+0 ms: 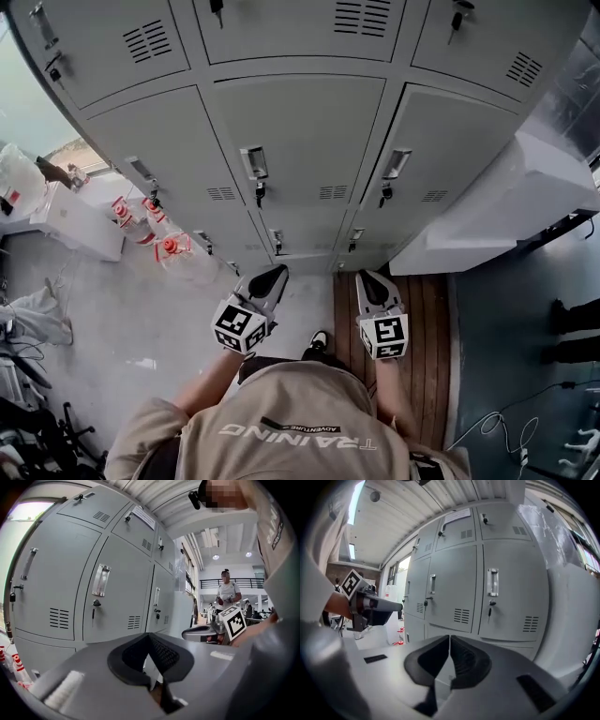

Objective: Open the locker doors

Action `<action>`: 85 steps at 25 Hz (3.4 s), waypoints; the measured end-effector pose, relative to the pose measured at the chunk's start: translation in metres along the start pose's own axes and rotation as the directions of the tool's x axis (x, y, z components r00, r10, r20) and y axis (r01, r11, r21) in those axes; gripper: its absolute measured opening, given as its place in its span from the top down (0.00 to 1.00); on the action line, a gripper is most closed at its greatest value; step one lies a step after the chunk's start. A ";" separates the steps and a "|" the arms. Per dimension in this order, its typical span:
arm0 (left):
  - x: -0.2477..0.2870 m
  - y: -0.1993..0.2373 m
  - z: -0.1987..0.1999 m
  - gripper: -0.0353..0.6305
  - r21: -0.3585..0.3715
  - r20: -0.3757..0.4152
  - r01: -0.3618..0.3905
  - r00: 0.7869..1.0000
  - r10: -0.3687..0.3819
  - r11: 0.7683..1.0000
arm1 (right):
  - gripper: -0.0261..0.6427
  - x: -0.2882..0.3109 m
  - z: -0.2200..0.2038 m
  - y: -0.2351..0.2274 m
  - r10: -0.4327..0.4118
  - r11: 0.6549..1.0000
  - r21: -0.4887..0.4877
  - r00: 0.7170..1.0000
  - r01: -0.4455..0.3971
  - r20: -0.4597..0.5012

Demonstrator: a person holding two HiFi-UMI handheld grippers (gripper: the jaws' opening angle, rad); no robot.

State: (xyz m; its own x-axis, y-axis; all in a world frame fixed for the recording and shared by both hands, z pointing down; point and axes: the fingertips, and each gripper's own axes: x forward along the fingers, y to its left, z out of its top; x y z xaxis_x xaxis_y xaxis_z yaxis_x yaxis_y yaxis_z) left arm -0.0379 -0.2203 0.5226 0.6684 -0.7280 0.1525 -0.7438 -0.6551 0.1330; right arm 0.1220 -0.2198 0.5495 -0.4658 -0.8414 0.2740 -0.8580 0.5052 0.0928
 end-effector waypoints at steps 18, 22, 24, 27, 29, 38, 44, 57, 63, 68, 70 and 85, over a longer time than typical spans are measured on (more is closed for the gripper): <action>0.065 0.022 -0.007 0.94 -0.010 -0.113 -0.064 0.992 0.063 0.998 | 0.94 0.199 -0.223 -0.112 0.060 0.990 0.139 0.933 -0.010 -0.354; 0.062 0.033 -0.019 0.94 -0.025 -0.154 -0.113 0.982 0.108 0.993 | 0.88 0.214 -0.239 -0.117 0.063 0.987 0.163 0.937 -0.006 -0.344; 0.064 0.038 -0.019 0.94 -0.033 -0.157 -0.130 0.980 0.124 0.991 | 0.84 0.222 -0.241 -0.118 0.074 0.986 0.168 0.939 -0.018 -0.337; 0.067 0.041 -0.017 0.94 -0.031 -0.162 -0.134 0.979 0.128 0.990 | 0.84 0.229 -0.239 -0.116 0.076 0.989 0.147 0.947 -0.031 -0.311; 0.069 0.043 -0.016 0.94 -0.024 -0.164 -0.131 0.978 0.125 0.991 | 0.84 0.237 -0.240 -0.111 0.090 0.991 0.125 0.947 -0.053 -0.309; 0.077 0.042 -0.018 0.94 -0.022 -0.183 -0.098 0.979 0.092 0.995 | 0.83 0.226 -0.242 -0.104 0.096 0.986 0.162 0.946 -0.047 -0.309; 0.084 0.034 -0.012 0.94 -0.021 -0.164 -0.039 0.986 0.035 0.999 | 0.83 0.171 -0.255 -0.085 0.108 0.984 0.169 0.938 -0.054 -0.330; 0.076 -0.013 -0.014 0.94 -0.016 -0.154 0.155 0.976 -0.156 0.988 | 0.83 0.017 -0.304 -0.113 -0.169 0.937 0.194 0.863 0.290 -0.476; 0.064 -0.017 -0.012 0.94 -0.012 -0.132 0.179 0.975 -0.179 0.984 | 0.83 -0.026 -0.320 -0.148 -0.261 0.905 0.144 0.792 0.399 -0.552; 0.046 -0.004 -0.013 0.94 -0.019 -0.120 0.144 0.982 -0.145 0.989 | 0.86 -0.063 -0.333 -0.176 -0.360 0.819 0.159 0.708 0.552 -0.608; 0.043 0.002 -0.015 0.94 -0.042 -0.117 0.130 0.984 -0.134 0.991 | 0.87 -0.074 -0.336 -0.187 -0.387 0.782 0.171 0.682 0.599 -0.621; 0.043 0.007 0.002 0.94 -0.068 -0.039 0.141 0.989 -0.144 0.988 | 0.94 -0.049 -0.167 -0.154 -0.427 0.762 0.434 0.877 0.481 -0.221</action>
State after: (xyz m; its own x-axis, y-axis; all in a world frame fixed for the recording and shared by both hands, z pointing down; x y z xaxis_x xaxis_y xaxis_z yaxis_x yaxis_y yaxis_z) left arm -0.0140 -0.2569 0.5287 0.7677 -0.6179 0.1698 -0.6407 -0.7358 0.2192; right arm 0.3135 -0.2244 0.6818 0.0059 -0.9112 0.4118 -0.9717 -0.1026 -0.2130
